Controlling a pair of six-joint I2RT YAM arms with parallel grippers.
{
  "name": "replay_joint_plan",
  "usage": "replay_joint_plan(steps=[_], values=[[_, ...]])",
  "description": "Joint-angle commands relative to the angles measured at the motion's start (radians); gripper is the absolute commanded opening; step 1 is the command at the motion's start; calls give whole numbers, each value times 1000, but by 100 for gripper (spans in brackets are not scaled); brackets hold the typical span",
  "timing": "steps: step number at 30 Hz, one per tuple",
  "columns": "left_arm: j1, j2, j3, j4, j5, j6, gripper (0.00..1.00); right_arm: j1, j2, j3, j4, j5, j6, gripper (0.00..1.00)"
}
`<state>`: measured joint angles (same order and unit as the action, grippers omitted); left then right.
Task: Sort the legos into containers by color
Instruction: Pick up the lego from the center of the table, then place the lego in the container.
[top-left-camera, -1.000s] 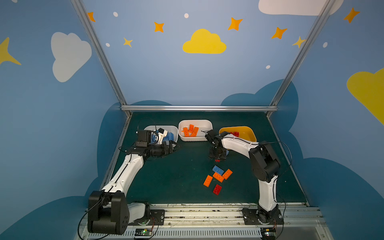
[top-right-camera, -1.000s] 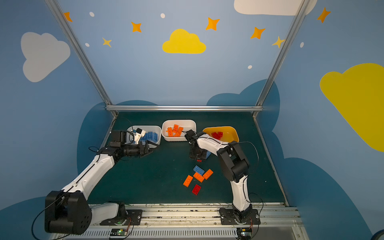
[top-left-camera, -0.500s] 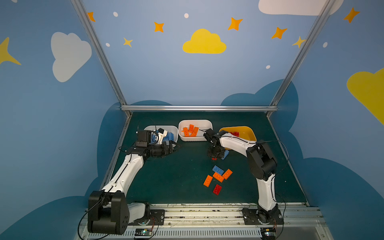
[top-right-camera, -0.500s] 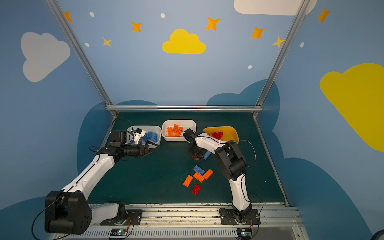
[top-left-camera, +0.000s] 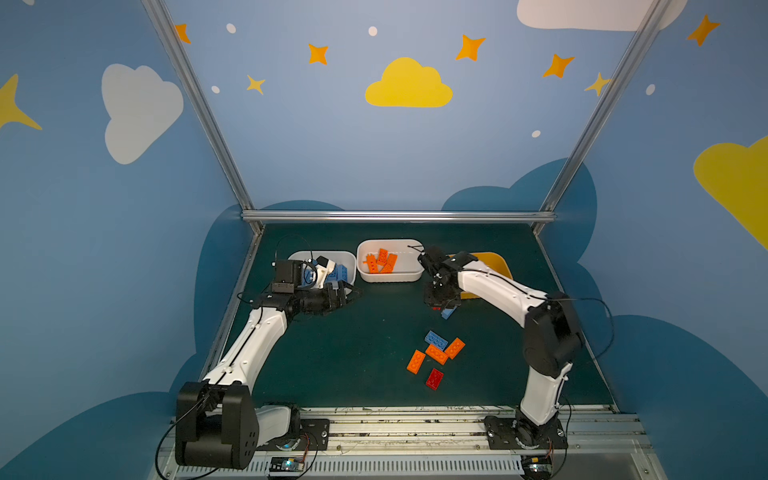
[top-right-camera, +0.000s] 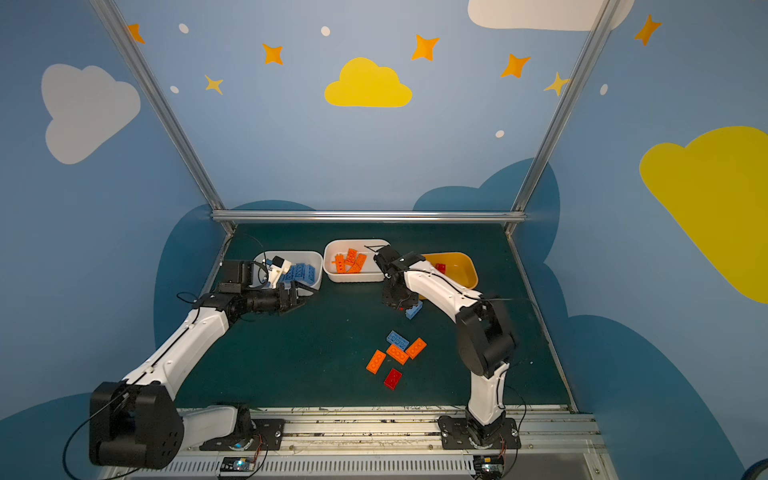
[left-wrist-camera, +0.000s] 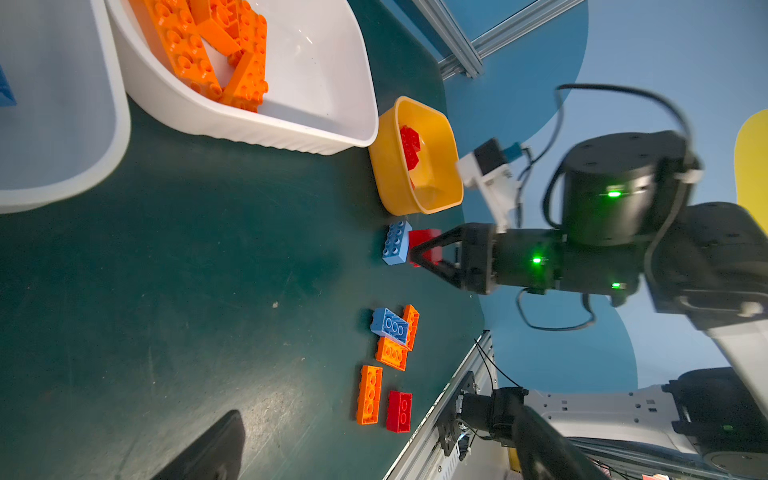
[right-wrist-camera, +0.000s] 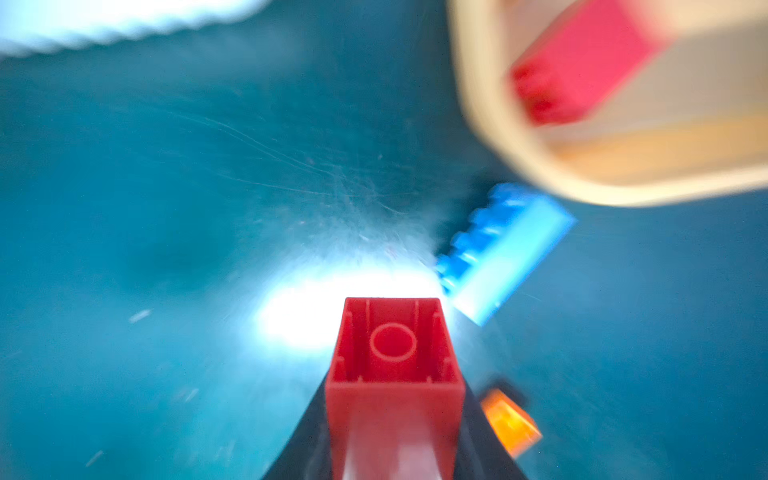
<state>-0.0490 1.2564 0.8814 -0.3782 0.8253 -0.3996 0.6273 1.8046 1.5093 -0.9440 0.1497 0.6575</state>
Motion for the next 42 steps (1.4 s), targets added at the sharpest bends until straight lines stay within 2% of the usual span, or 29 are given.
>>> replay_joint_plan(steps=[1, 5, 10, 13, 17, 22, 26, 30, 33, 37, 42], values=[[-6, -28, 31, 10, 48, -19, 100, -91, -118, -22, -64, 4, -75, 24], [-21, -31, 32, 70, 73, -71, 99, -239, -178, -31, -24, -52, -194, 24], [-35, -26, 35, 87, 69, -88, 100, -374, -126, 27, -29, -120, -300, 25], [-39, -24, 31, 94, 66, -93, 100, -431, -60, 69, -39, -153, -319, 24], [-40, -16, 28, 92, 63, -91, 99, -486, 51, 142, -60, -226, -267, 24], [-41, -10, 31, 77, 61, -81, 99, -495, 152, 188, -21, -293, -234, 24], [-41, -8, 43, 42, 49, -54, 100, -492, 206, 232, -19, -292, -214, 25], [-41, -12, 56, 8, 37, -27, 99, -485, 250, 254, -29, -269, -214, 29], [-43, -12, 58, -4, 34, -16, 99, -486, 259, 262, -45, -251, -220, 38], [-41, -17, 56, -16, 32, -6, 100, -472, 211, 258, -68, -230, -224, 57], [-41, -21, 56, -10, 37, -8, 100, -430, 111, 207, -96, -221, -183, 64]])
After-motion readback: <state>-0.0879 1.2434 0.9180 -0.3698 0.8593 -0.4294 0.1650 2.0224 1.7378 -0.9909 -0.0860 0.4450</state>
